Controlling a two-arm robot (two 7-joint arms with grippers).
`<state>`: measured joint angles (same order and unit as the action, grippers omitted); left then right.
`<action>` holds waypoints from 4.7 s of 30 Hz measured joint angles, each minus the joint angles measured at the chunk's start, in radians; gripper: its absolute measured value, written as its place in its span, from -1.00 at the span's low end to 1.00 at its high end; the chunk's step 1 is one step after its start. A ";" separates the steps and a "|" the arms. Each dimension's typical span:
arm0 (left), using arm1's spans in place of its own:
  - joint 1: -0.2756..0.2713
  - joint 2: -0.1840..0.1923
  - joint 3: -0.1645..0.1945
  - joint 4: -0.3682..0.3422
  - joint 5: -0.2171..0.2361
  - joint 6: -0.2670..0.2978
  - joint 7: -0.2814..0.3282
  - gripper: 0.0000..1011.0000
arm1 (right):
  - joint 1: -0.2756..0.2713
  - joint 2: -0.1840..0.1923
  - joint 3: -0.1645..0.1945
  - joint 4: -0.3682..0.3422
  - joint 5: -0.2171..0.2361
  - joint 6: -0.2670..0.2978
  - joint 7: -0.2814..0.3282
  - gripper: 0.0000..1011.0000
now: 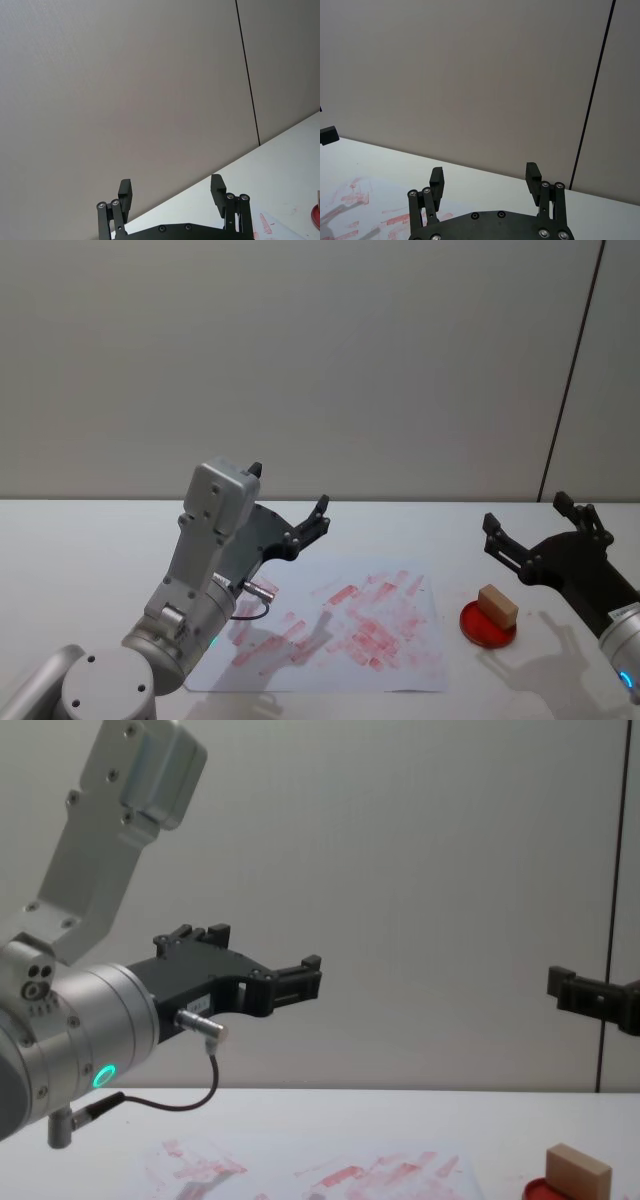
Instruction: Use the one hand to pick up the stamp and affix it onto the A4 paper.
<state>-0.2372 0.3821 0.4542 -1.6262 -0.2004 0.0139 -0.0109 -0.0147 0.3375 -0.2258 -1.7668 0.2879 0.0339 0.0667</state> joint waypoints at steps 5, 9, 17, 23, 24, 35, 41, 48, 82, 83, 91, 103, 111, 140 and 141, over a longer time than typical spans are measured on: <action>0.000 0.000 0.000 0.000 0.000 0.000 0.000 0.98 | 0.000 0.000 0.000 0.000 0.000 0.000 0.000 0.98; 0.000 0.000 0.000 0.000 0.000 0.000 0.000 0.98 | 0.000 0.000 0.000 0.000 0.000 0.000 0.000 0.98; 0.000 0.000 0.000 0.000 0.000 0.000 0.000 0.98 | 0.000 0.000 0.000 0.000 -0.001 0.000 0.000 0.98; 0.000 0.000 0.000 0.000 0.000 0.000 0.000 0.98 | 0.000 0.000 0.000 0.001 -0.001 0.002 0.003 0.98; 0.000 0.000 0.000 0.000 0.000 0.000 0.000 0.98 | 0.001 0.000 0.000 0.003 -0.001 0.004 0.006 0.98; 0.000 0.000 0.000 0.000 0.000 0.000 0.000 0.98 | 0.013 0.002 0.001 0.036 -0.006 0.049 0.045 0.98; 0.000 0.000 0.000 0.000 0.000 0.000 0.000 0.98 | 0.033 0.003 0.001 0.083 -0.023 0.082 0.090 0.98; 0.000 0.000 0.000 0.000 0.000 0.000 0.000 0.98 | 0.055 0.005 0.002 0.127 -0.037 0.112 0.137 0.98; 0.000 0.000 0.000 0.000 0.000 0.000 0.000 0.98 | 0.123 -0.005 -0.011 0.292 -0.111 0.172 0.257 0.51; 0.000 0.000 0.000 0.000 0.000 0.000 0.000 0.98 | 0.125 -0.005 -0.011 0.294 -0.111 0.173 0.257 0.47; 0.000 0.000 0.000 0.000 0.000 0.000 0.000 0.98 | 0.143 -0.012 -0.012 0.325 -0.114 0.175 0.258 0.00; 0.000 0.000 0.000 0.000 0.000 0.000 0.000 0.98 | 0.164 -0.021 -0.011 0.349 -0.104 0.171 0.263 -0.57; 0.000 0.000 0.000 0.000 0.000 0.000 0.000 0.98 | 0.165 -0.025 -0.010 0.317 -0.073 0.159 0.277 -0.57; 0.000 0.000 0.000 0.000 0.000 0.000 0.000 0.98 | 0.144 -0.062 -0.080 0.253 -0.087 0.151 0.364 -0.57; 0.000 0.000 0.000 0.000 0.000 0.000 0.000 0.98 | 0.142 -0.062 -0.081 0.253 -0.089 0.150 0.366 -0.57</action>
<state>-0.2372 0.3821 0.4542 -1.6262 -0.2004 0.0139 -0.0109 0.1276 0.2755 -0.3071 -1.5133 0.1992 0.1839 0.4327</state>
